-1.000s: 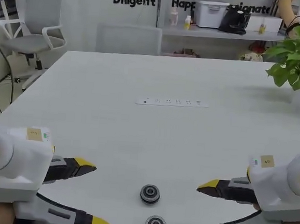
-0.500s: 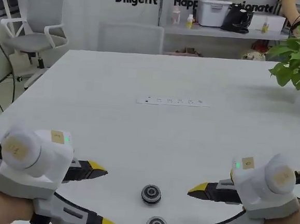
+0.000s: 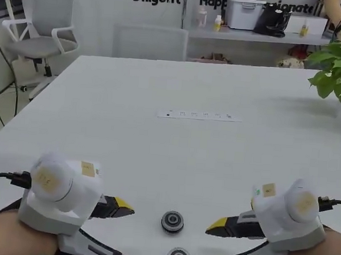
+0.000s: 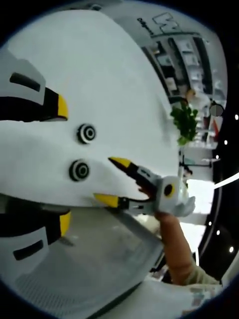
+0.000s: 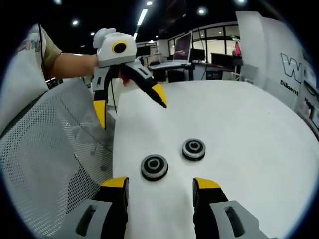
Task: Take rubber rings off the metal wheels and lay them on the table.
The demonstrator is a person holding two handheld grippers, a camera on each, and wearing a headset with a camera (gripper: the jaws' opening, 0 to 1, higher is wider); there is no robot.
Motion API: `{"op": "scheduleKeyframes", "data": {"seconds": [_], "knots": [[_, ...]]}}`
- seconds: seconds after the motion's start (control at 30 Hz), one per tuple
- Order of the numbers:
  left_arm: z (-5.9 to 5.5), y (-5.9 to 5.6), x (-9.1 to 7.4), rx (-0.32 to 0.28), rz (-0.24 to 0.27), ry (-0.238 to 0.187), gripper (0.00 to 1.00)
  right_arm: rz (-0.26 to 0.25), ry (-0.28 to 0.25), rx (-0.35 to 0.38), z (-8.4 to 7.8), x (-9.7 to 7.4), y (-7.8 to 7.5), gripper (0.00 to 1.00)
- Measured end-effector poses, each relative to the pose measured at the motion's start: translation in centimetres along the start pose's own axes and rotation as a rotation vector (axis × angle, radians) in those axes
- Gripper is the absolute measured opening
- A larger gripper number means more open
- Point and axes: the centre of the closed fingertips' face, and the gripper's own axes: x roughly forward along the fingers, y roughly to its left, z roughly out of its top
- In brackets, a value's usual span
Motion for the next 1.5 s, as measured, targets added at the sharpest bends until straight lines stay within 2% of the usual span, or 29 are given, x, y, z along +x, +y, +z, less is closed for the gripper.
{"op": "scheduleKeyframes", "data": {"seconds": [0.2,0.4,0.73,1.03,1.5], "knots": [[0.1,-0.2,0.9,-0.014,-0.023,-0.003,0.68,0.02,0.014,-0.013,-0.1,0.6,0.5,0.49],[0.2,-0.5,1.8,-0.004,-0.045,0.009,0.63,0.049,0.017,-0.031,-0.2,1.2,1.0,0.45],[0.2,-1.0,3.5,0.013,-0.079,0.034,0.56,0.047,0.016,-0.036,-0.4,1.8,0.5,0.36],[0.1,-1.5,4.8,0.012,-0.115,0.053,0.45,0.063,0.006,-0.056,-0.3,2.3,0.7,0.31],[-0.1,-1.7,6.4,0.022,-0.129,0.066,0.32,0.081,0.008,-0.032,-0.6,2.9,1.0,0.3]]}}
